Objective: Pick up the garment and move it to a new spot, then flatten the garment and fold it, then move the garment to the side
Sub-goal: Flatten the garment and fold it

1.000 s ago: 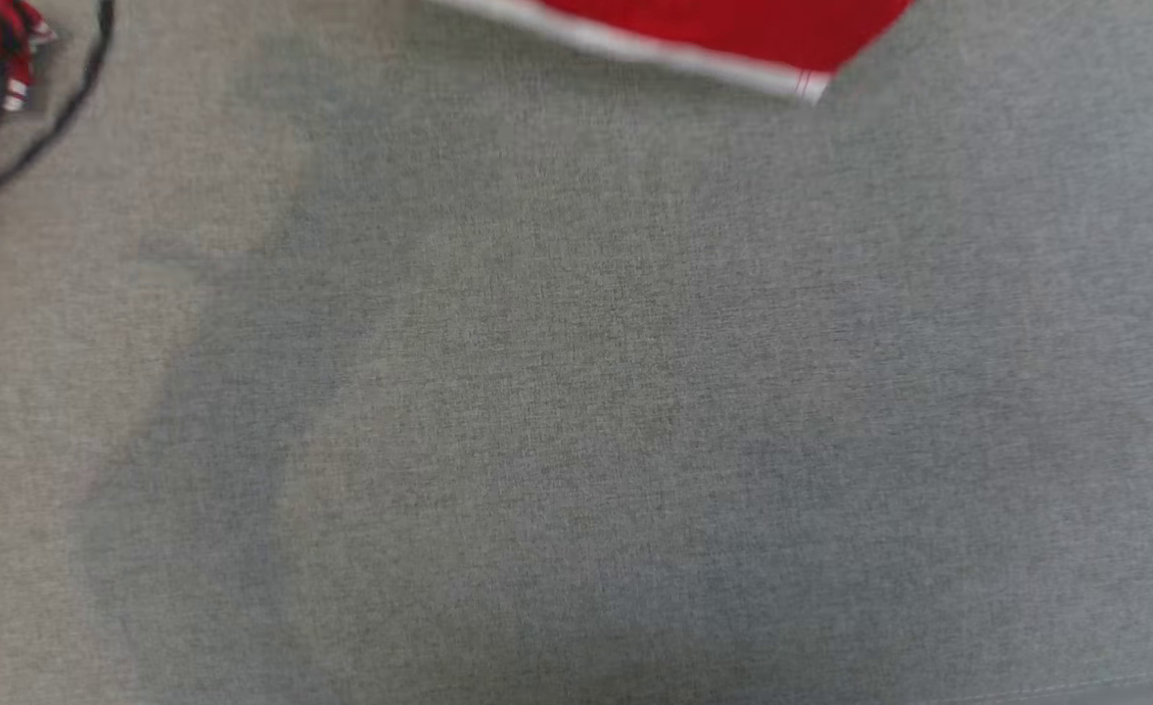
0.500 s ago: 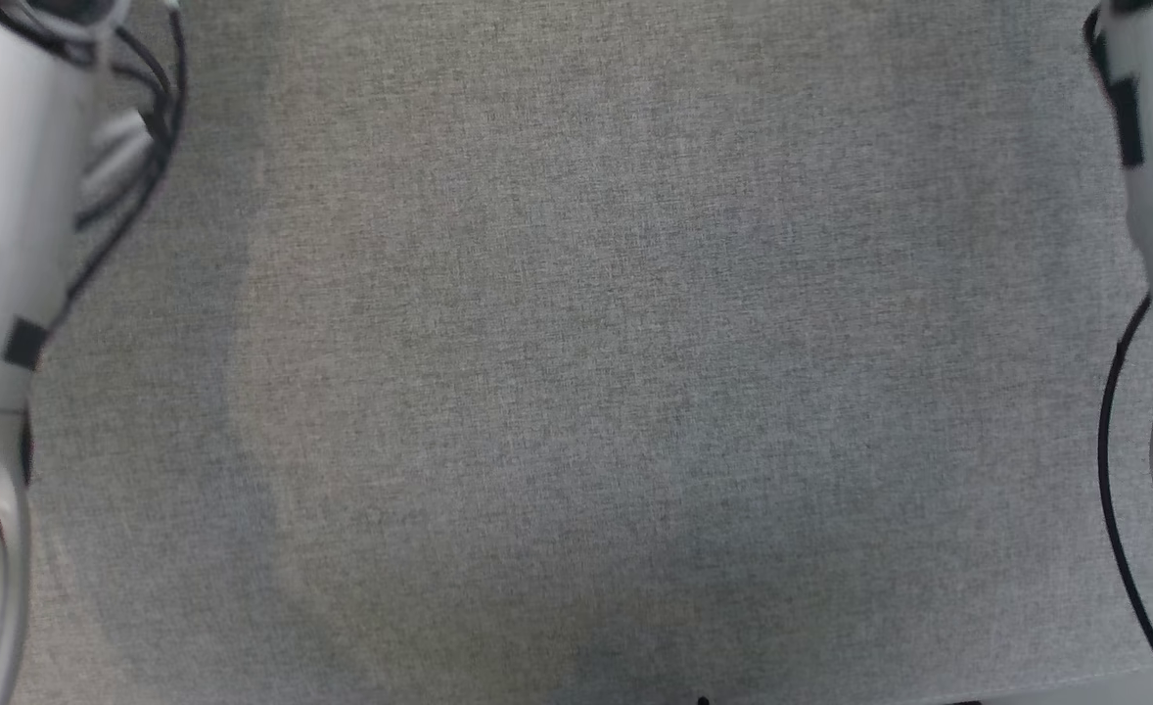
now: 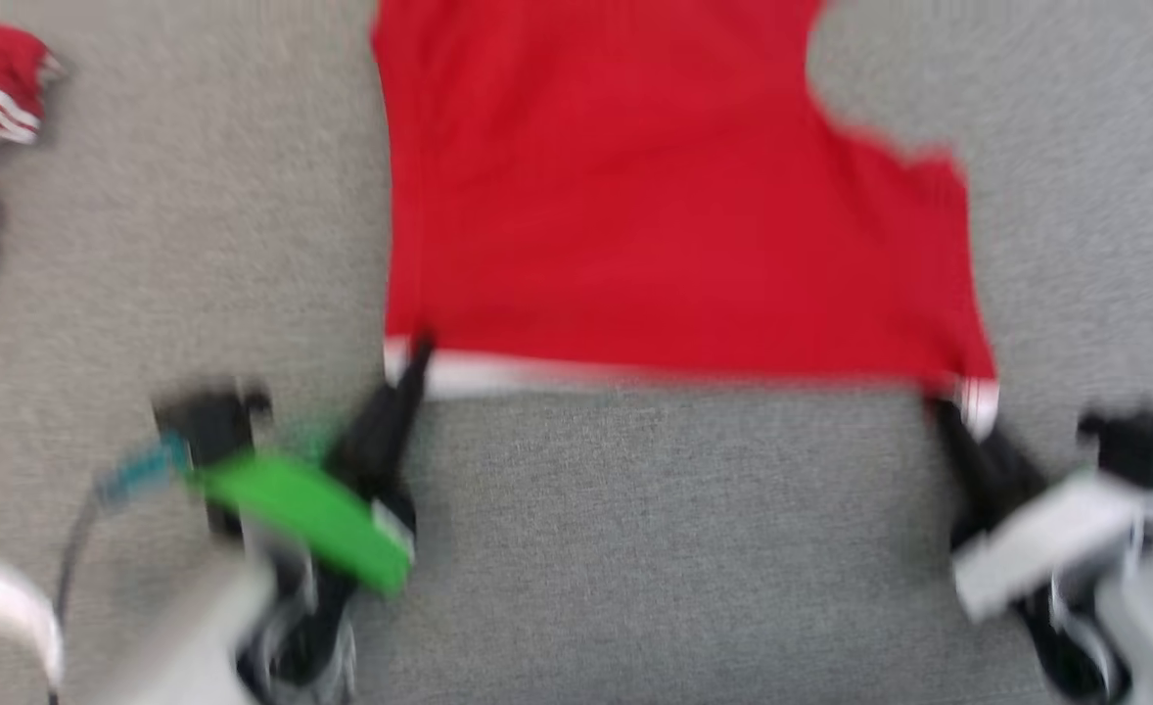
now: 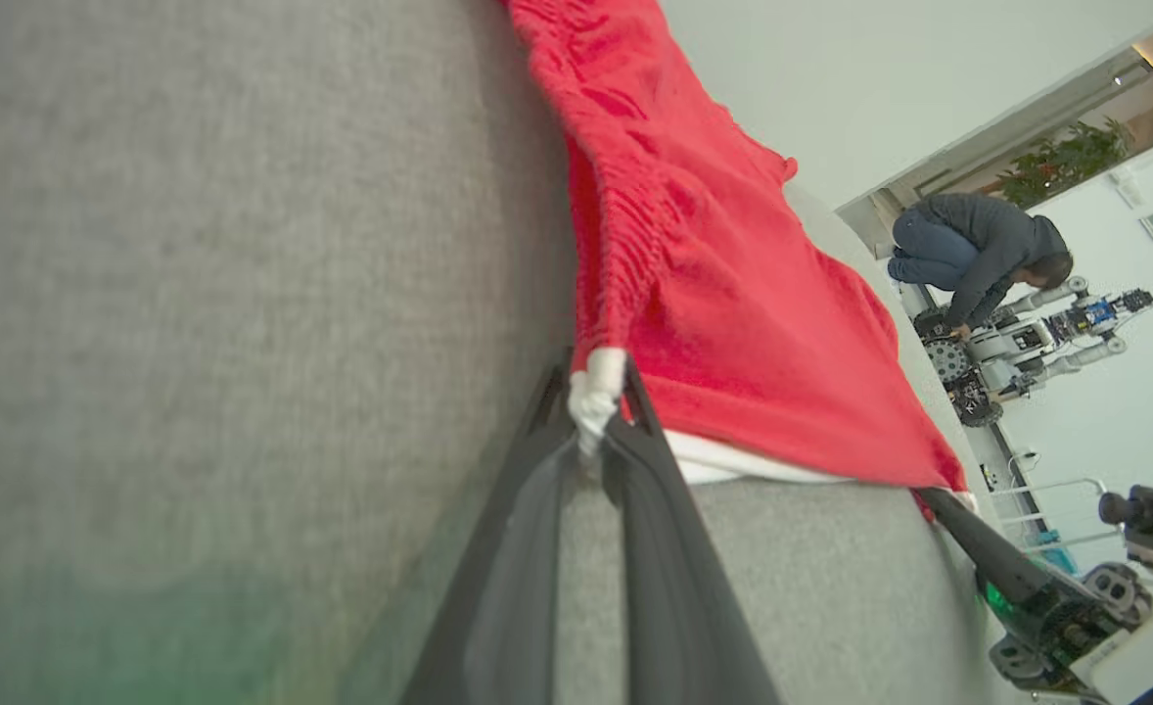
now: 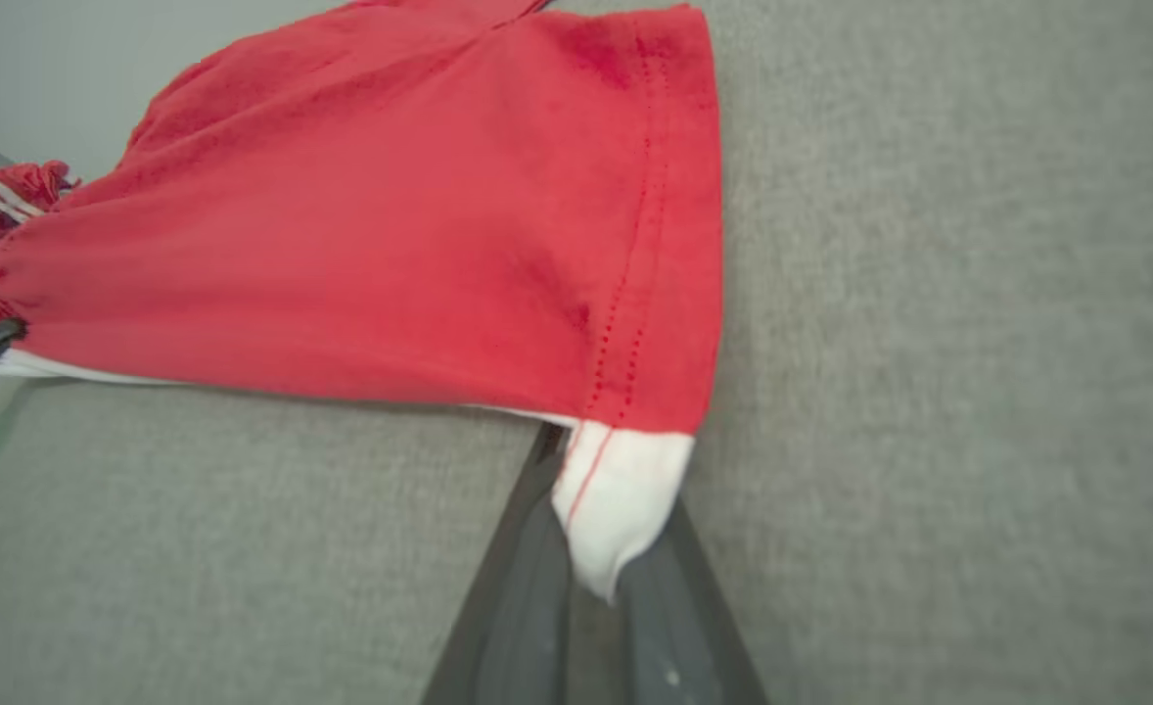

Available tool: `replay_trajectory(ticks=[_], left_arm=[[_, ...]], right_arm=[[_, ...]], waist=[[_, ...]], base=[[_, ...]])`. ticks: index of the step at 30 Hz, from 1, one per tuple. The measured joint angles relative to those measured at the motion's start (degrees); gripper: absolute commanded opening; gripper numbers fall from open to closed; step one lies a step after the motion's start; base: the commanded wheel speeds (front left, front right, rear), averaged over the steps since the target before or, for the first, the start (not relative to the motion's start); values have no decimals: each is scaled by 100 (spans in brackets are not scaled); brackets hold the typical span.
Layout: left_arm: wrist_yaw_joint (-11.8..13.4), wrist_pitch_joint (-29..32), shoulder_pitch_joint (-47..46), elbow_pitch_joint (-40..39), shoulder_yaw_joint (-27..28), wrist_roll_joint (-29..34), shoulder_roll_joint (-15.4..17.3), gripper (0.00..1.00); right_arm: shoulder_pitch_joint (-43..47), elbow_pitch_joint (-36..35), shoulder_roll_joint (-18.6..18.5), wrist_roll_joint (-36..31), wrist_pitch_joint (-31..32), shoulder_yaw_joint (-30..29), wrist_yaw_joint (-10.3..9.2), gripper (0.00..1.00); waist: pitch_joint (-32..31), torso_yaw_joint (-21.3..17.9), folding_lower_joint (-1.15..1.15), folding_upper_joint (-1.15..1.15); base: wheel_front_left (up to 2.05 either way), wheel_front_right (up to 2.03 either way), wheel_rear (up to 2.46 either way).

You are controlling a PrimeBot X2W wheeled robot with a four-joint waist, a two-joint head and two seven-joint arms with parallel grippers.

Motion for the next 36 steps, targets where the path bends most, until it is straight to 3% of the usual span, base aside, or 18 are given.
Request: replay_trajectory(ticks=[5,8,14,21,30,36], left_arm=[[660,-41,2295,-892,-163,-566,181,0],[913,-41,3178,-1321,-86,-748,187,0],[981,-27,3454,-2036,166,-856,152,0],[1013,346,2529,-2052,392,-882,101,0],[976,1010,1135,-1797,481,-935,-299,0],[983,1213,771,-1562,463,-947,-443,0]], right_arm=[[2068,-532,32,186,194,-192,31,0],[2810,-811,164,193,288,-421,31,0],[3111,-1336,278,14,631,-882,27,0],[1538,-1485,129,-229,1637,-916,-7,0],[-475,-859,-234,-297,2706,-800,-13,0],[-1416,-325,-283,-276,3115,-494,-13,0]], waist=[[-915,14,0,0],[-1405,22,0,0],[-2062,94,0,0],[-1925,205,0,0],[-1151,492,0,0],[-639,801,1,0]], base=[[0,0,0],[0,0,0],[0,0,0],[0,0,0],[0,0,0],[0,0,0]])
